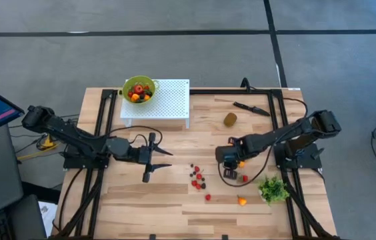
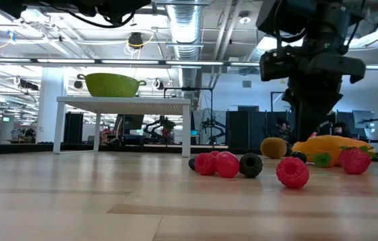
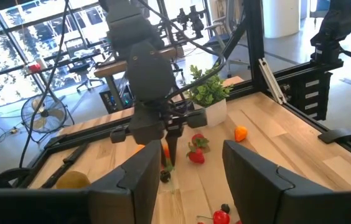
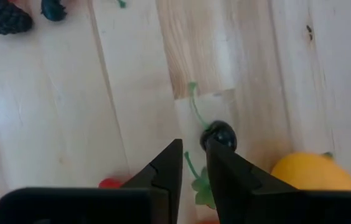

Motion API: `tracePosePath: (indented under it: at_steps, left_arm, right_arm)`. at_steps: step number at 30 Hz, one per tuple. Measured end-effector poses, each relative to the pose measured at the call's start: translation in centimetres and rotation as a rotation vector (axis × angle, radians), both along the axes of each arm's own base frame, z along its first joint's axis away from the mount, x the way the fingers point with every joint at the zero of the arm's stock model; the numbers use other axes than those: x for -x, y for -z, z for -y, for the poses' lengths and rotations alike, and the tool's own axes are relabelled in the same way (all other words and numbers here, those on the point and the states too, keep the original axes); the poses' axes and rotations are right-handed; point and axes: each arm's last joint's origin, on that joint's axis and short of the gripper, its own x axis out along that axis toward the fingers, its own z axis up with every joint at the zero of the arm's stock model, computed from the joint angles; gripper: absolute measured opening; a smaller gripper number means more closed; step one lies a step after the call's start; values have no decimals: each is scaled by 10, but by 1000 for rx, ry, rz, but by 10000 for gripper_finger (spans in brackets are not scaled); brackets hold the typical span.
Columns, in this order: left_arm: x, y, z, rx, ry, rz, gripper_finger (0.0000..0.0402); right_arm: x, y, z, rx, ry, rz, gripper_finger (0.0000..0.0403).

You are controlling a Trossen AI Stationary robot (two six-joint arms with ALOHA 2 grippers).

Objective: Pick & Place Fruit
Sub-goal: Put the black cherry into the green strainer bowl on the shelf

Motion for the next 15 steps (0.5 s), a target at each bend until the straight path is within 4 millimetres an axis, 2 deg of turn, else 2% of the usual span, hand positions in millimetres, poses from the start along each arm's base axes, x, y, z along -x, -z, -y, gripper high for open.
tracePosePath:
  at_steps: [10, 15]
  left_arm:
    - [0, 0, 0, 0, 0, 0, 168]
    - [0, 0, 0, 0, 0, 0, 169]
  right_arm:
    - [-2, 0, 12, 30, -33, -2, 122]
    - [-2, 0, 18, 51, -19, -6, 135]
